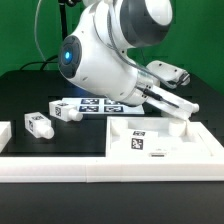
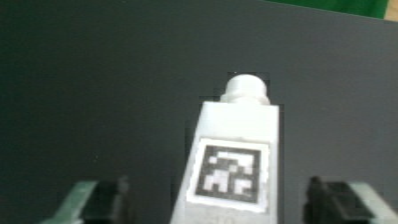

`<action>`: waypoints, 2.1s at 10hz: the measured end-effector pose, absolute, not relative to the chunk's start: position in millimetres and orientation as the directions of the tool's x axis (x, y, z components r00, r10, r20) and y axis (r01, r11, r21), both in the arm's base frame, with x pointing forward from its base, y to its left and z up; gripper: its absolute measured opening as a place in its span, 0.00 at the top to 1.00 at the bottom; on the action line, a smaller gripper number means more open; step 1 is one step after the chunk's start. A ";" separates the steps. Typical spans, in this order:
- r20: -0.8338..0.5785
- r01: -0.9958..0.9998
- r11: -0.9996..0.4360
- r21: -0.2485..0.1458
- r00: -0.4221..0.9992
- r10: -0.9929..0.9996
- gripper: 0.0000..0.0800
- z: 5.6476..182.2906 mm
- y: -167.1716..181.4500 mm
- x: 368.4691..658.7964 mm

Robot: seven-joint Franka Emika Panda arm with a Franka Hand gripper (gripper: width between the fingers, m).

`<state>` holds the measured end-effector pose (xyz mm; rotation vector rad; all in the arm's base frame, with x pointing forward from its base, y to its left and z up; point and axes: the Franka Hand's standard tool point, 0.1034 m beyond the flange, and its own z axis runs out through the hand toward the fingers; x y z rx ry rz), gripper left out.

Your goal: Assemble one leg

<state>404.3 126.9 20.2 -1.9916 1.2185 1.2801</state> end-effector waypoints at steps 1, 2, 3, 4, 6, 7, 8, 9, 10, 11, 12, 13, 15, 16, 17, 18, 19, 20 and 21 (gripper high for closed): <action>-0.894 -0.865 -0.496 0.070 0.166 -0.416 0.58 21.8 128.1 403.0; -0.897 -0.864 -0.499 0.069 0.166 -0.411 0.73 23.1 129.4 402.6; -0.897 -0.863 -0.501 0.067 0.167 -0.409 0.92 22.4 129.2 402.0; -0.898 -0.863 -0.501 0.061 0.171 -0.404 0.92 23.1 127.5 401.9; -0.909 -0.853 -0.520 0.048 0.179 -0.377 0.98 32.5 119.6 400.8; -0.918 -0.854 -0.519 0.030 0.181 -0.352 1.00 47.6 112.9 404.1; -0.920 -0.861 -0.508 0.007 0.193 -0.340 1.00 67.0 101.9 411.6; -0.925 -0.867 -0.498 -0.004 0.192 -0.328 1.00 77.5 93.5 416.1; -0.920 -0.871 -0.491 -0.007 0.197 -0.337 1.00 78.6 90.4 419.5; -0.912 -0.874 -0.486 -0.005 0.203 -0.356 1.00 74.7 90.5 419.3; -0.909 -0.874 -0.486 0.008 0.196 -0.367 1.00 64.4 93.4 414.4; -0.907 -0.871 -0.491 0.024 0.187 -0.376 1.00 55.5 98.7 411.1; -0.908 -0.871 -0.490 0.022 0.188 -0.375 0.69 55.8 98.2 411.7; -0.906 -0.870 -0.491 0.029 0.185 -0.381 0.69 54.9 101.0 411.7; -0.897 -0.866 -0.499 0.036 0.192 -0.398 0.44 52.9 111.2 413.5; -0.895 -0.856 -0.516 0.024 0.212 -0.393 0.44 51.4 119.5 414.1; -0.891 -0.849 -0.528 0.009 0.233 -0.390 0.25 46.9 122.4 414.8; -0.886 -0.829 -0.559 -0.030 0.281 -0.369 0.25 42.9 121.4 413.6; -0.879 -0.822 -0.567 -0.059 0.311 -0.360 0.20 38.0 119.2 414.2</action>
Offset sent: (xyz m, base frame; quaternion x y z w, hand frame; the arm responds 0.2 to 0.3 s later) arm -0.0047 -0.0068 -0.0024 -0.0042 0.0040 -0.0135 0.9999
